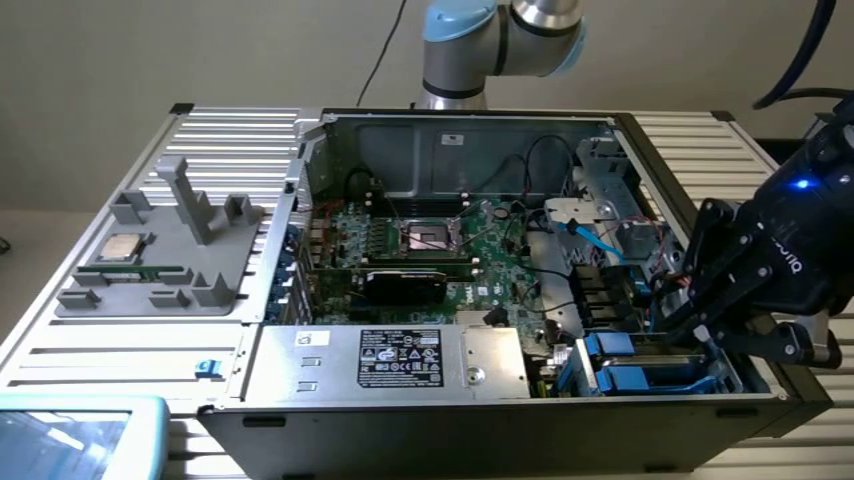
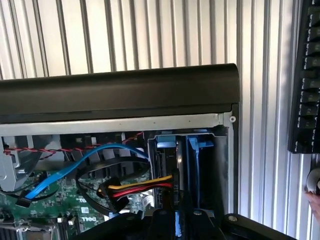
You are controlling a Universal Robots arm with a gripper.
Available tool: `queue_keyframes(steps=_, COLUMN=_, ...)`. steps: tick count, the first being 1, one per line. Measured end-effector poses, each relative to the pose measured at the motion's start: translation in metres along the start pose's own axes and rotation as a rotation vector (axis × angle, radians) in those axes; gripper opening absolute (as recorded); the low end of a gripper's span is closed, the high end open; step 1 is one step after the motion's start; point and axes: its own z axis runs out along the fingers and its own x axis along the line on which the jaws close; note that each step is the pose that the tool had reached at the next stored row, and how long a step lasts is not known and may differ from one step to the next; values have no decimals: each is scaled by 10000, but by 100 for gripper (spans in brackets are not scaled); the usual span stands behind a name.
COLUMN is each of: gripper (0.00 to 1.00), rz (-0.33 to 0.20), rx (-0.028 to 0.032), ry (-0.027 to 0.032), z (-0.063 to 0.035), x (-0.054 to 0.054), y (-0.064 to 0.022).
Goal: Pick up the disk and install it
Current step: 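Insert the first disk wire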
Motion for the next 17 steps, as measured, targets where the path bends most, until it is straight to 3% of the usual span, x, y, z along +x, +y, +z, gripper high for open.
queue_keyframes(steps=3, gripper=16, rz=-428, rx=23, ry=-68, z=6, x=-1, y=2)
queue_keyframes(steps=9, gripper=16, rz=-432, rx=23, ry=-93, z=13, x=40, y=9)
queue_keyframes(steps=17, gripper=16, rz=-412, rx=17, ry=-260, z=90, x=147, y=58)
